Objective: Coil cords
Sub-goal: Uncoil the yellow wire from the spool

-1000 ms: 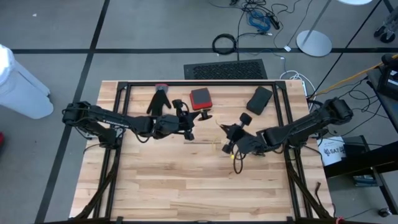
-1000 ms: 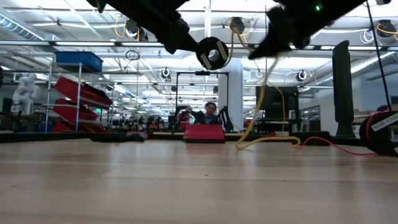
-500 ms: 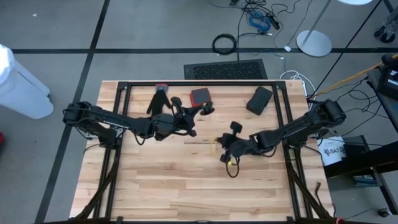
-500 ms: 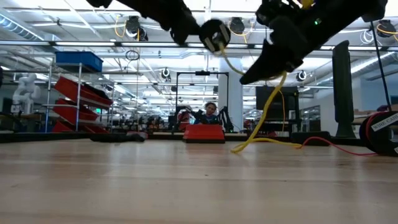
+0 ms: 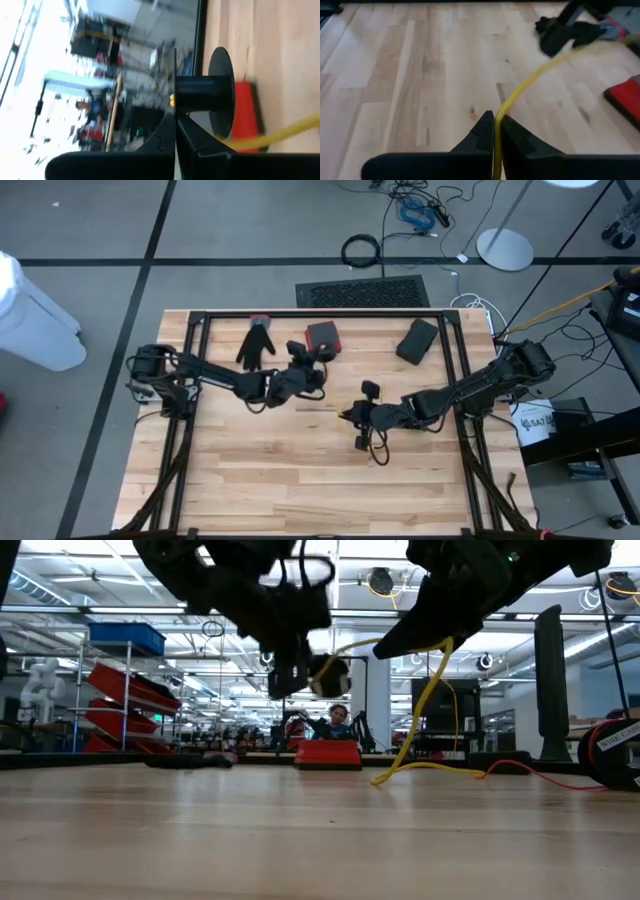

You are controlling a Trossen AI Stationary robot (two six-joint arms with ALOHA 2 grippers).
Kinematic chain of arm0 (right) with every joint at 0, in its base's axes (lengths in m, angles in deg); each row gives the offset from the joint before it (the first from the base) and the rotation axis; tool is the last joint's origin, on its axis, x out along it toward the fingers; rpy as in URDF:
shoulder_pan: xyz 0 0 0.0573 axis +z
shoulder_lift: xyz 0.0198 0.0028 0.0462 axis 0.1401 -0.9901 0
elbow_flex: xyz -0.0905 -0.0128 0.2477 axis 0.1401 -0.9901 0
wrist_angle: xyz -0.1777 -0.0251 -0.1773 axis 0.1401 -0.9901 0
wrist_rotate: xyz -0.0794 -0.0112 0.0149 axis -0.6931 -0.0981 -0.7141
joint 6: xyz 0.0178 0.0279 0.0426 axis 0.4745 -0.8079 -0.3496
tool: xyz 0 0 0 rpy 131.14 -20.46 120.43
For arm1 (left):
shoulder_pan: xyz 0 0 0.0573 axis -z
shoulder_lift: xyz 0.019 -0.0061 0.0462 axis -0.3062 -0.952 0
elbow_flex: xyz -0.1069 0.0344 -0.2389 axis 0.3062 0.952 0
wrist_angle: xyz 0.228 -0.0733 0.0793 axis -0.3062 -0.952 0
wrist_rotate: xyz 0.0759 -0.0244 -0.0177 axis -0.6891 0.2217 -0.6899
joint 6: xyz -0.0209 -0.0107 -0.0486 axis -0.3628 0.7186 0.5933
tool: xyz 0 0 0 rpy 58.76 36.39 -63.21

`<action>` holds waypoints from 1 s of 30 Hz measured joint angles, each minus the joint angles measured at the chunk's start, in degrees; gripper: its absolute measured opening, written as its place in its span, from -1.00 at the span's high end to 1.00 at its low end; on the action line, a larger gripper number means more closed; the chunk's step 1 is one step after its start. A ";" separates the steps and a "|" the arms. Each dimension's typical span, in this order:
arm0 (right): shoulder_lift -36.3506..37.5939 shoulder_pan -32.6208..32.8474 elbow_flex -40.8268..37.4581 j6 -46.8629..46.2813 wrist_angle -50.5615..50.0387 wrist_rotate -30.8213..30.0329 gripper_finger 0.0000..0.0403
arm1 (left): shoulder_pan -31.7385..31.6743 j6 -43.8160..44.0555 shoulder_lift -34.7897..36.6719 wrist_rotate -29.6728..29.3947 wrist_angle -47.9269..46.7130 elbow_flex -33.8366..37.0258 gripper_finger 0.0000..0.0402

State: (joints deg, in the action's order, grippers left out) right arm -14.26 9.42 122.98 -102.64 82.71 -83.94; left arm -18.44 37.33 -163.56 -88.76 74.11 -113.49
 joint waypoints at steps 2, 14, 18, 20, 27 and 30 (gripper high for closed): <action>0.00 0.02 0.00 -1.14 -1.13 -1.47 0.90 | -1.08 1.65 0.04 -0.42 -1.69 0.01 1.00; 0.00 -0.66 0.00 -2.41 -5.09 -5.46 0.35 | -10.16 20.25 0.09 1.25 -22.89 0.02 1.00; 0.00 -0.66 0.00 -2.40 -5.74 -2.76 0.25 | -12.90 22.14 0.09 3.60 -24.01 0.88 1.00; 0.00 -0.64 0.00 -2.83 -6.38 -2.75 0.22 | -14.12 22.18 0.09 4.32 -23.90 2.07 1.00; 2.23 -0.62 0.00 -3.66 -9.33 -4.93 0.20 | -17.73 28.23 0.09 11.46 -23.57 6.83 1.00; 4.07 -0.63 0.00 -3.00 -10.79 -9.52 0.20 | -18.67 29.66 0.22 11.40 -23.18 8.25 1.00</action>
State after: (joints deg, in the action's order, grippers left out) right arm -10.18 8.79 122.98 -105.64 71.92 -93.46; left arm -37.11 66.99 -163.34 -77.35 50.93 -105.24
